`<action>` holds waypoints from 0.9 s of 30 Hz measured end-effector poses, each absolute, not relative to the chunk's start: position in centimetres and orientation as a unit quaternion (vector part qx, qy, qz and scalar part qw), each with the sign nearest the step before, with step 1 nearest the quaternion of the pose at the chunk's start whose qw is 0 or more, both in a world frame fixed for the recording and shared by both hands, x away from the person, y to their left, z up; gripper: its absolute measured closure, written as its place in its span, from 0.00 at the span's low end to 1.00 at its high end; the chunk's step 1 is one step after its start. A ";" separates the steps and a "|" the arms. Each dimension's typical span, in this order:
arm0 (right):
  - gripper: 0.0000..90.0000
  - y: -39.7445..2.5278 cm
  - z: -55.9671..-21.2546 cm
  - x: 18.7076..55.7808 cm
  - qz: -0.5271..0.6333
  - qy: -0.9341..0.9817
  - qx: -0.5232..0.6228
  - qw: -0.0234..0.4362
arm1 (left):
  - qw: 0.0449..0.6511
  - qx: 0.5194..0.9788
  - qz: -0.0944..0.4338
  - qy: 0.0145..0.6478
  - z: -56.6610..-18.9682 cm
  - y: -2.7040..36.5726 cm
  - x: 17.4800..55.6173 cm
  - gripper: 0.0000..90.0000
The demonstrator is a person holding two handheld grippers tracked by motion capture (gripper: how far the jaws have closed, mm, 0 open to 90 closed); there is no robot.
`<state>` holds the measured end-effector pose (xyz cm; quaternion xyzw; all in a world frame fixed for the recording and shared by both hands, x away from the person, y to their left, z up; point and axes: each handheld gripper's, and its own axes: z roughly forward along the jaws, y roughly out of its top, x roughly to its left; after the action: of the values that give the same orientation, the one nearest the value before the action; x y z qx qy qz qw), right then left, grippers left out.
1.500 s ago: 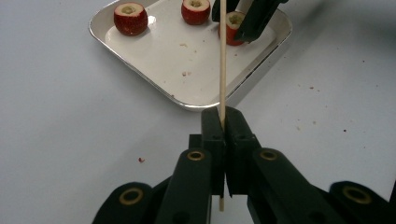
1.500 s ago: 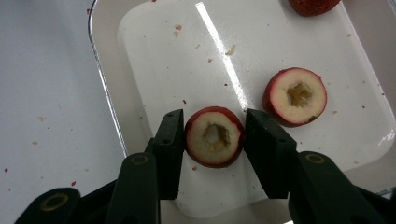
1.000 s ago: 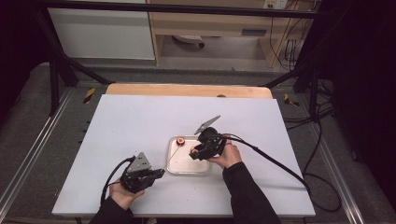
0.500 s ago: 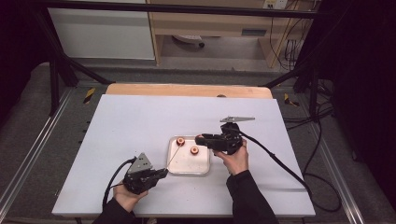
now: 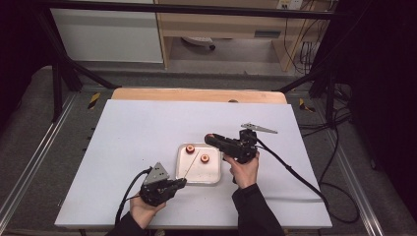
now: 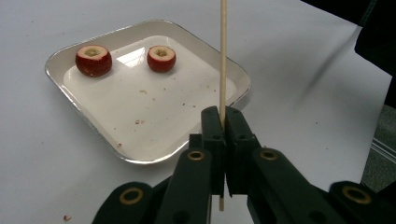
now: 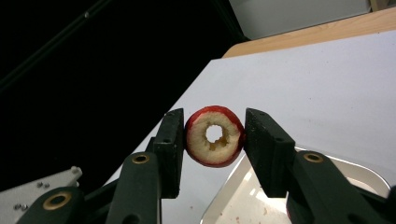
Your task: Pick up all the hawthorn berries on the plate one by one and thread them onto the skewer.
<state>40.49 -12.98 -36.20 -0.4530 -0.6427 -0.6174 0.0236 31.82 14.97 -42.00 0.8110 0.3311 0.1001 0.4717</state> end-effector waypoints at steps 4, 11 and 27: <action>0.66 -12.9 -36.2 40.4 -0.627 -0.631 -0.457 0.024 | 0.480 0.805 0.097 0.335 -42.1 14.4 31.7 0.98; 0.66 -12.7 -36.1 40.1 -0.646 -0.608 -0.461 0.028 | 0.493 0.794 0.103 0.341 -42.3 13.1 31.6 0.98; 0.66 -13.8 -35.4 40.1 -0.677 -0.566 -0.470 0.030 | 0.529 0.756 0.091 0.375 -42.3 9.8 32.8 0.98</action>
<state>40.12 -13.80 -35.35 -0.4696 -0.5663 -0.6767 0.0296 32.84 9.84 -42.32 0.7557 0.3752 0.0911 0.5289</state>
